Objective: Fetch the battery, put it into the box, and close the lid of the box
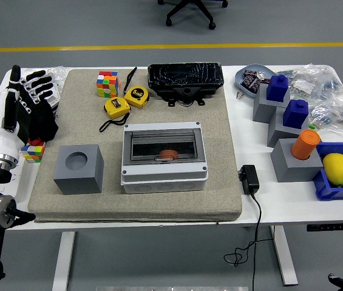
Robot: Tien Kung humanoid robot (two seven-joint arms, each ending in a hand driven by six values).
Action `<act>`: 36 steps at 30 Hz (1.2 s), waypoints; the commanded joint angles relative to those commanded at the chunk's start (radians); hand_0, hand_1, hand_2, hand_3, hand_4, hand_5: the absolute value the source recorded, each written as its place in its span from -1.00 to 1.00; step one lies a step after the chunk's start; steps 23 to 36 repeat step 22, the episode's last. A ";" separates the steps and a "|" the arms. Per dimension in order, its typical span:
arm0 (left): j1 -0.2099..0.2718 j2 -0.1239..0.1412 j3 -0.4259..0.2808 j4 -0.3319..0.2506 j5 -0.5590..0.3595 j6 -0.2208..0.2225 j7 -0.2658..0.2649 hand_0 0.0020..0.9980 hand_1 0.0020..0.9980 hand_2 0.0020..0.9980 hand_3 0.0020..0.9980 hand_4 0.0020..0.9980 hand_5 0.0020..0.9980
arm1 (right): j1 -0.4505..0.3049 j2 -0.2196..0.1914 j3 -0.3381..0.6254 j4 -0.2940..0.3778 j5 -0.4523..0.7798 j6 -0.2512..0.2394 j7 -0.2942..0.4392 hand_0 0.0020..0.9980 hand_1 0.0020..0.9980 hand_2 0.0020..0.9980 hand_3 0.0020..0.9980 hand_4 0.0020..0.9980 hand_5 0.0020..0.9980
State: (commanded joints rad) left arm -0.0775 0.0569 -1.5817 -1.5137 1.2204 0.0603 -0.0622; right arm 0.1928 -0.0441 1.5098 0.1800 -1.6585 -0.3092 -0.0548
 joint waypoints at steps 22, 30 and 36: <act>0.002 -0.003 -0.001 0.002 -0.004 -0.001 0.001 0.41 0.39 0.33 0.31 1.00 1.00 | -0.001 0.001 0.048 0.000 0.124 0.229 -0.049 0.47 0.25 0.23 0.21 1.00 0.14; 0.002 -0.003 -0.001 0.002 -0.004 -0.001 0.001 0.41 0.39 0.33 0.31 1.00 1.00 | -0.001 0.001 0.048 0.000 0.124 0.229 -0.049 0.47 0.25 0.23 0.21 1.00 0.14; 0.002 -0.003 -0.001 0.002 -0.004 -0.001 0.001 0.41 0.39 0.33 0.31 1.00 1.00 | -0.001 0.001 0.048 0.000 0.124 0.229 -0.049 0.47 0.25 0.23 0.21 1.00 0.14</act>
